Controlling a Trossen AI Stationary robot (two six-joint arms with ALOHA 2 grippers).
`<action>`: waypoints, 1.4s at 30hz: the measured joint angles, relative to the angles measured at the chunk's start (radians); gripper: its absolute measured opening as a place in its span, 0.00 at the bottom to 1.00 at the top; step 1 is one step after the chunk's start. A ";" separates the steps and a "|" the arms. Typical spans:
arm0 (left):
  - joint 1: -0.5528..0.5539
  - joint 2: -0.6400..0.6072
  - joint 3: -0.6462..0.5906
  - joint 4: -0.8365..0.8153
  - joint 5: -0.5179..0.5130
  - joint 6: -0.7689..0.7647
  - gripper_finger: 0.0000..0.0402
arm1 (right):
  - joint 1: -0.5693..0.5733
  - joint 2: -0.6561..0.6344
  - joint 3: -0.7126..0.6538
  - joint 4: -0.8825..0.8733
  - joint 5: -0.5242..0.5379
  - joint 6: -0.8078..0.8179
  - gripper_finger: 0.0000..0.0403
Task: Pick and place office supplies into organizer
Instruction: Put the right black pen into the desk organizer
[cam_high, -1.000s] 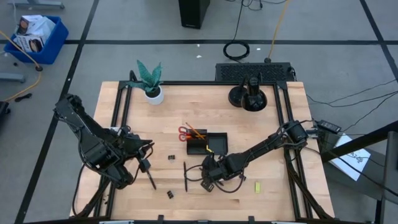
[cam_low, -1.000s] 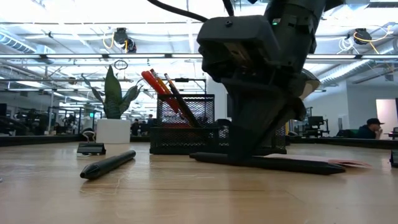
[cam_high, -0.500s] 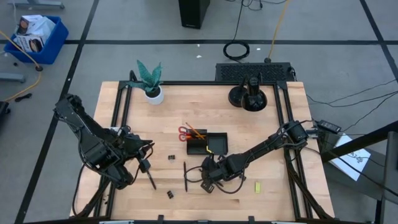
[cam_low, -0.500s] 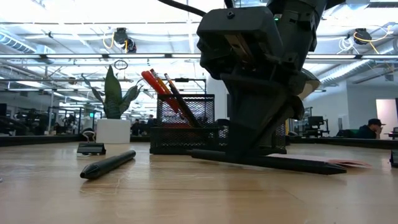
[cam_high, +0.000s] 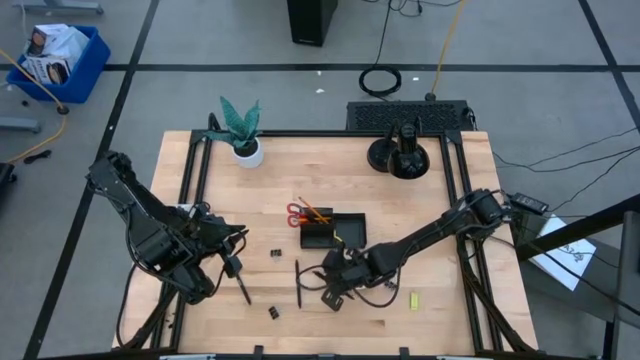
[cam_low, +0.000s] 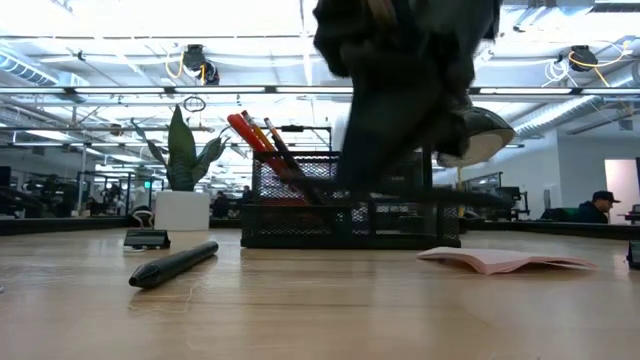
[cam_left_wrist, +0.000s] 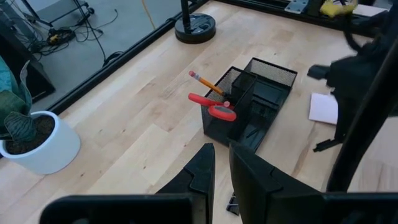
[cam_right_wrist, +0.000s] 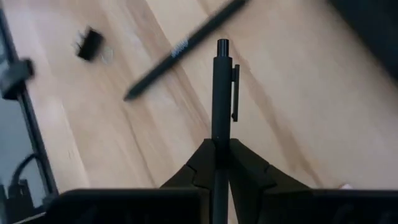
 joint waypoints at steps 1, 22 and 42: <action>0.000 0.000 0.000 0.000 0.000 0.000 0.13 | 0.000 -0.010 0.000 -0.001 0.016 -0.005 0.05; 0.000 0.000 0.000 0.002 0.000 -0.002 0.13 | -0.008 -0.146 0.001 0.044 0.228 -0.202 0.05; 0.000 0.000 -0.001 0.003 0.001 -0.005 0.13 | -0.119 -0.205 0.001 0.137 0.309 -0.514 0.05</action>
